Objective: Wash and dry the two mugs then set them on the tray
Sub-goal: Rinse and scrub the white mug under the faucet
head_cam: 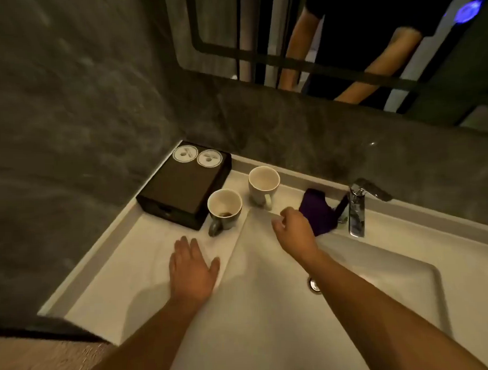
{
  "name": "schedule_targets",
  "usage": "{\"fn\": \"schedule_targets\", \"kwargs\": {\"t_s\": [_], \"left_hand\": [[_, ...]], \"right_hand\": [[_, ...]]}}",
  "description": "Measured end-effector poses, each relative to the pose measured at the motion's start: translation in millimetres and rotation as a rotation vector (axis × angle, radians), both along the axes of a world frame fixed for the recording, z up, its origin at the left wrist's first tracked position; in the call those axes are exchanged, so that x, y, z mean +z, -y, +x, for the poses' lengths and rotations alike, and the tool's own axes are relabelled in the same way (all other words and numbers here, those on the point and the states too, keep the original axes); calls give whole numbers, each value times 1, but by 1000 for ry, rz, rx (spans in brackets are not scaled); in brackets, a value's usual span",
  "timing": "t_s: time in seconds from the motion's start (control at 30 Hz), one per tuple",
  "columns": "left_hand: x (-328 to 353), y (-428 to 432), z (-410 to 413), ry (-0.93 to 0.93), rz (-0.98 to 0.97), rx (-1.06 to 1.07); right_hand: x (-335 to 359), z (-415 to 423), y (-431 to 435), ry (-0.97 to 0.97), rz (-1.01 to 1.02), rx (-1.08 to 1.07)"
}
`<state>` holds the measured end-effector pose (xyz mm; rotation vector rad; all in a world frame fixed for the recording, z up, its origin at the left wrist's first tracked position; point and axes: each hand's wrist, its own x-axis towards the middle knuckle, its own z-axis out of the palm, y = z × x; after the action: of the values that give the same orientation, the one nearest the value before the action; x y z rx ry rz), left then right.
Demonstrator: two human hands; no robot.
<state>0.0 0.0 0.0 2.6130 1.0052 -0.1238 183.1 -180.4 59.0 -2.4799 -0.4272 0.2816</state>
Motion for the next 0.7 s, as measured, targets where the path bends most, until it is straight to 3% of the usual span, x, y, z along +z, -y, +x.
{"fn": "schedule_targets", "kwargs": {"t_s": [0.23,0.47,0.7], "left_hand": [[-29,-13,16,21,104,-53],[-31,-15,16,-11,145,-73],[-23,-17,18,13,53,-62]], "right_hand": [[-7,32,-57,25,54,-170],[-11,30,-67,95,-29,-278],[-6,20,-42,114,-42,-250]]}}
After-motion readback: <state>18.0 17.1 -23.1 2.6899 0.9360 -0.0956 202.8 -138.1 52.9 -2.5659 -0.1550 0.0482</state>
